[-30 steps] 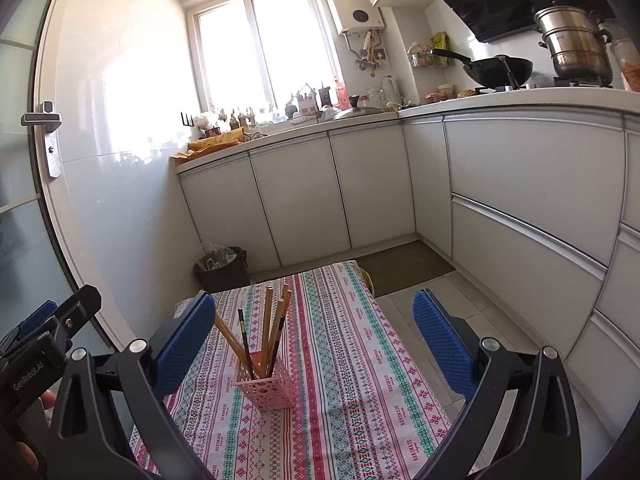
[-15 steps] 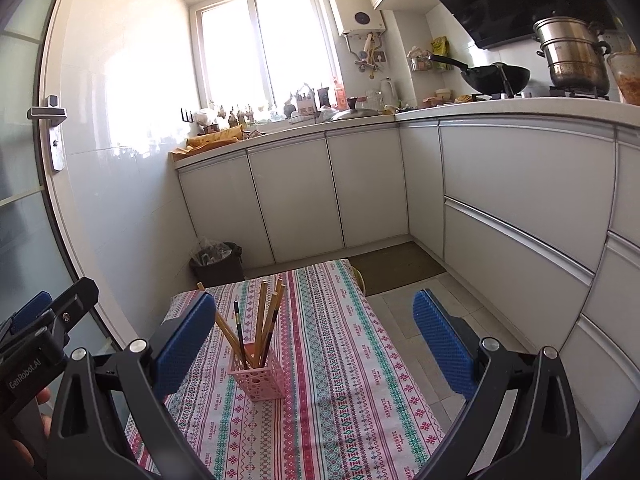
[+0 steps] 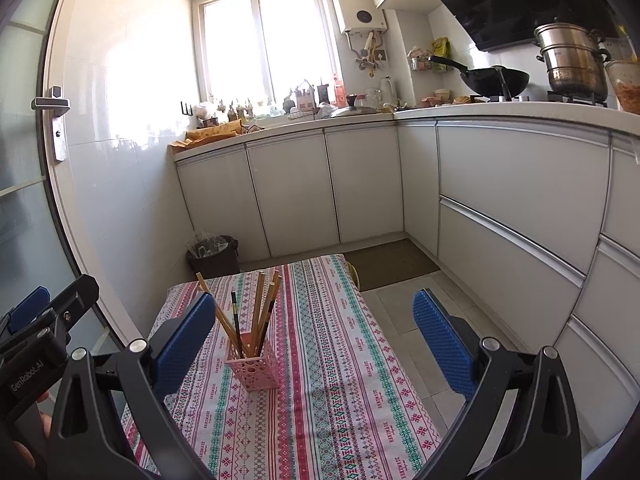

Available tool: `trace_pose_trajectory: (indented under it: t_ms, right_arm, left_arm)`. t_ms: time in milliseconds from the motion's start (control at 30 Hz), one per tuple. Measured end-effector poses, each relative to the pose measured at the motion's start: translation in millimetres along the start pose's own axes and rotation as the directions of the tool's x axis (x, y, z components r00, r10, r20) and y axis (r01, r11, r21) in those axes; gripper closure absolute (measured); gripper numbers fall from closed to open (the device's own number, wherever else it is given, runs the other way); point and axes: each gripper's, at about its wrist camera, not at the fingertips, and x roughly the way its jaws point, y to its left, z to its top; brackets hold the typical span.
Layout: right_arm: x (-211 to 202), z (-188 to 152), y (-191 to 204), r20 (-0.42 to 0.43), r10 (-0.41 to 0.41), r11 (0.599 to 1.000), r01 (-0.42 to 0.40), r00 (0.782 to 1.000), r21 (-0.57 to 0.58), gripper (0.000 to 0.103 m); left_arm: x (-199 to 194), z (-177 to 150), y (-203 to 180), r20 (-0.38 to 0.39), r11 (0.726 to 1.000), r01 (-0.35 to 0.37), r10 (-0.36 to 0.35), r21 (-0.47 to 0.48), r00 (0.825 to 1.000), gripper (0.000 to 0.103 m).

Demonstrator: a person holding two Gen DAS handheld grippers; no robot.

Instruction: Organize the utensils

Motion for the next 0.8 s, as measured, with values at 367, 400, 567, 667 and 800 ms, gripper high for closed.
trace_pose_trajectory:
  t_ms: [367, 400, 567, 667, 800]
  right_arm:
    - [-5.9, 3.2, -4.8, 0.009, -0.006, 1.000, 0.006, 1.000, 0.014, 0.007]
    - [-5.9, 3.2, -4.6, 0.009, -0.006, 1.000, 0.006, 1.000, 0.014, 0.007]
    - [-4.8, 3.7, -5.0, 0.006, -0.003, 1.000, 0.003, 1.000, 0.017, 0.007]
    - [-4.2, 4.2, -6.3, 0.003, 0.001, 1.000, -0.001, 1.000, 0.017, 0.007]
    - [-2.2, 4.1, -7.3, -0.002, 0.002, 1.000, -0.002, 1.000, 0.017, 0.007]
  left_arm:
    - [-3.2, -1.2, -1.4, -0.004, 1.000, 0.002, -0.002, 0.006, 1.000, 0.007]
    - [-3.6, -1.1, -1.2, -0.002, 1.000, 0.002, -0.002, 0.006, 1.000, 0.007]
    - [-4.2, -0.9, -0.8, 0.001, 1.000, -0.004, 0.004, 0.005, 1.000, 0.007]
    - [-4.6, -1.3, -1.6, 0.003, 1.000, -0.006, 0.006, 0.008, 1.000, 0.007]
    - [-3.3, -0.7, -3.2, 0.009, 1.000, -0.022, 0.022, 0.011, 1.000, 0.007]
